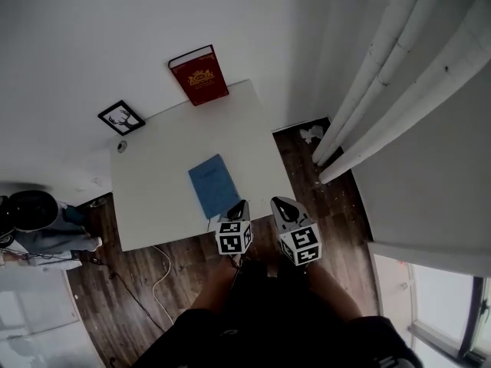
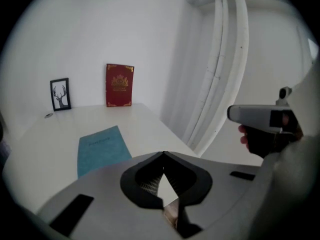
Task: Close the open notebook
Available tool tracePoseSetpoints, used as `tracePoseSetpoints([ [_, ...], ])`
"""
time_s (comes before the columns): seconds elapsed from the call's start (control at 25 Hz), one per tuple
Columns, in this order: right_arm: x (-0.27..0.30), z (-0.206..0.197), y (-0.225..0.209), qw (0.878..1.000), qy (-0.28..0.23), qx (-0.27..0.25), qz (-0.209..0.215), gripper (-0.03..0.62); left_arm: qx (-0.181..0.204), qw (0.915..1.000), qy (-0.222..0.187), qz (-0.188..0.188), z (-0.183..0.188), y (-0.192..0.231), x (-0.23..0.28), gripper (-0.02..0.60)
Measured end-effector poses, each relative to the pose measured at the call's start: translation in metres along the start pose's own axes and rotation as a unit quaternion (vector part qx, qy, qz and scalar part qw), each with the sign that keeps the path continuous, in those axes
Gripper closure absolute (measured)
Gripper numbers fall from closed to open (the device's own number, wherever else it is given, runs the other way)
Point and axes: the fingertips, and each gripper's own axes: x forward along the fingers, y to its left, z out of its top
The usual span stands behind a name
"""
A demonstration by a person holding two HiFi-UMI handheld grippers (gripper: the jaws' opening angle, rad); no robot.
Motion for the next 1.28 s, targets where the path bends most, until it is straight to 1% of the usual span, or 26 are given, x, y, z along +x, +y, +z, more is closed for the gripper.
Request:
tracePoseSetpoints([
  [0.12, -0.004, 0.008, -0.002, 1.0, -0.012, -0.006, 0.002, 0.572, 0.014, 0.9979, -0.064, 0.005, 0.03, -0.02, -0.017, 0.58],
  [0.24, -0.012, 0.019, 0.002, 0.999, -0.031, -0.016, 0.005, 0.572, 0.038, 0.9913, -0.125, 0.02, 0.058, -0.036, -0.041, 0.58],
  [0.32, -0.019, 0.033, 0.001, 0.998, -0.049, -0.034, 0.004, 0.572, 0.059, 0.984, -0.166, 0.023, 0.078, -0.049, -0.054, 0.58],
  [0.4, -0.029, 0.054, 0.0, 0.996, -0.074, -0.059, -0.002, 0.572, 0.08, 0.9747, -0.207, 0.024, 0.096, -0.062, -0.067, 0.58],
  [0.48, -0.044, 0.079, 0.001, 0.991, -0.106, -0.079, -0.011, 0.572, 0.09, 0.9669, -0.237, 0.028, 0.11, -0.07, -0.083, 0.58],
  [0.52, -0.053, 0.092, 0.002, 0.988, -0.124, -0.085, -0.016, 0.572, 0.088, 0.9645, -0.248, 0.028, 0.117, -0.074, -0.091, 0.58],
  [0.6, -0.069, 0.116, 0.001, 0.983, -0.156, -0.094, -0.025, 0.572, 0.076, 0.9617, -0.263, 0.021, 0.131, -0.082, -0.105, 0.58],
  [0.72, -0.085, 0.136, 0.002, 0.977, -0.181, -0.11, -0.032, 0.571, 0.061, 0.9598, -0.274, 0.012, 0.148, -0.095, -0.121, 0.58],
  [0.88, -0.103, 0.155, 0.011, 0.975, -0.197, -0.098, -0.026, 0.572, 0.056, 0.9534, -0.296, 0.008, 0.163, -0.112, -0.144, 0.58],
  [1.0, -0.105, 0.155, 0.008, 0.976, -0.189, -0.105, -0.024, 0.572, 0.05, 0.9508, -0.306, 0.008, 0.167, -0.119, -0.145, 0.58],
  [1.12, -0.105, 0.148, 0.004, 0.977, -0.182, -0.106, -0.019, 0.572, 0.037, 0.9523, -0.303, 0.009, 0.161, -0.12, -0.143, 0.58],
  [1.28, -0.107, 0.144, 0.001, 0.98, -0.173, -0.095, -0.013, 0.572, 0.039, 0.9565, -0.289, 0.012, 0.152, -0.125, -0.137, 0.58],
])
